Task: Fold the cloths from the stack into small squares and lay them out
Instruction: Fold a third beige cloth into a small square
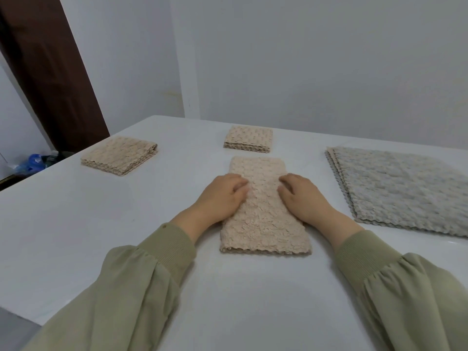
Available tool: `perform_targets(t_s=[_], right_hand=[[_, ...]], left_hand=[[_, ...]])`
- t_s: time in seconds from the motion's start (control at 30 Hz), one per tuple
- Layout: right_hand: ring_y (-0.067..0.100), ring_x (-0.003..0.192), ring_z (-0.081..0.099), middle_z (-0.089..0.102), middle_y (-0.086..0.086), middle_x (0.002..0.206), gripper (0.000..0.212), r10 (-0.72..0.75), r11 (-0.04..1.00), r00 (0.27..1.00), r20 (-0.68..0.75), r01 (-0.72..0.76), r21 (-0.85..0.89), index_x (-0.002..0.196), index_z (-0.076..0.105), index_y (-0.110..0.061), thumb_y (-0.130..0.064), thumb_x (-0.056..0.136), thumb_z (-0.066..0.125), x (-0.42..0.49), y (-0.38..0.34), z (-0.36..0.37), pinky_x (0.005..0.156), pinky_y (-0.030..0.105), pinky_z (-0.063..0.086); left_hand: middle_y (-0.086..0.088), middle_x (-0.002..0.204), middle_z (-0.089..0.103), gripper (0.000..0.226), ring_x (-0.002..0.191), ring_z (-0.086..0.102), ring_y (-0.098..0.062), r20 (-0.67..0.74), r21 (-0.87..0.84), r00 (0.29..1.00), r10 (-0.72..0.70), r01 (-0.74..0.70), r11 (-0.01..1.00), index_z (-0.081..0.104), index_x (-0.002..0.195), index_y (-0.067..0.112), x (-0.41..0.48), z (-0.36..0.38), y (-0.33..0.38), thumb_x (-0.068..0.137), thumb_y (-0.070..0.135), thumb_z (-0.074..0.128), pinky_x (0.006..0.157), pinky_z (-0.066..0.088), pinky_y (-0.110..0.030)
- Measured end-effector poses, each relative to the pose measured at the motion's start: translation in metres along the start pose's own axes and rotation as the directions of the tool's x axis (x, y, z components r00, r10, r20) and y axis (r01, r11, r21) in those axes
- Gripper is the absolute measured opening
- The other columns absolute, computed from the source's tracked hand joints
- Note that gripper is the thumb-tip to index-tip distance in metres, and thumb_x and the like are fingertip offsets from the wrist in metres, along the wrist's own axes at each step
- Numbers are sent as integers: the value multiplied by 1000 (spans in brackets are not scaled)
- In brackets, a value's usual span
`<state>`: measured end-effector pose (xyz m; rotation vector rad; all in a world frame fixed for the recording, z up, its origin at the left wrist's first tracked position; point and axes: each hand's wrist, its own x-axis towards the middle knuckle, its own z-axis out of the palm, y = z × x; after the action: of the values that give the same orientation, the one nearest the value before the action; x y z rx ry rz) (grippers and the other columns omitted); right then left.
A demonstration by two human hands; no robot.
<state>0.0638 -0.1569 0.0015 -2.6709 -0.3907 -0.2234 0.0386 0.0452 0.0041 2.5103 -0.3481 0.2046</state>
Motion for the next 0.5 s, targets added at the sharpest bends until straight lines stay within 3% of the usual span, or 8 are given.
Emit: perform_targets(t_s=[0.1, 0.2, 0.5], right_hand=[[28, 120, 48, 54, 13, 131, 40, 50, 998, 996, -69, -47, 47, 130, 50, -6, -27, 97, 41, 11, 2, 0, 101, 36, 38], [29, 119, 48, 54, 13, 131, 39, 134, 989, 984, -115, -126, 74, 130, 50, -7, -26, 96, 41, 25, 3, 1, 98, 36, 38], [32, 119, 41, 54, 15, 126, 38, 239, 969, 947, -214, -247, -13, 125, 54, -7, -22, 94, 40, 74, 17, 11, 93, 39, 37]], left_hand=[[-1, 130, 53, 32, 120, 47, -14, -158, -177, 974, -162, 133, 975, 57, 125, 17, 14, -2, -8, 98, 24, 44, 97, 32, -23], [-2, 128, 55, 31, 118, 49, -16, -242, -200, 934, -263, 218, 955, 59, 121, 16, 31, -1, -15, 95, 19, 44, 96, 36, -27], [-6, 116, 59, 36, 111, 46, -27, -324, 166, 893, -314, 380, 910, 66, 112, 16, 80, 6, -31, 95, 29, 37, 87, 38, -39]])
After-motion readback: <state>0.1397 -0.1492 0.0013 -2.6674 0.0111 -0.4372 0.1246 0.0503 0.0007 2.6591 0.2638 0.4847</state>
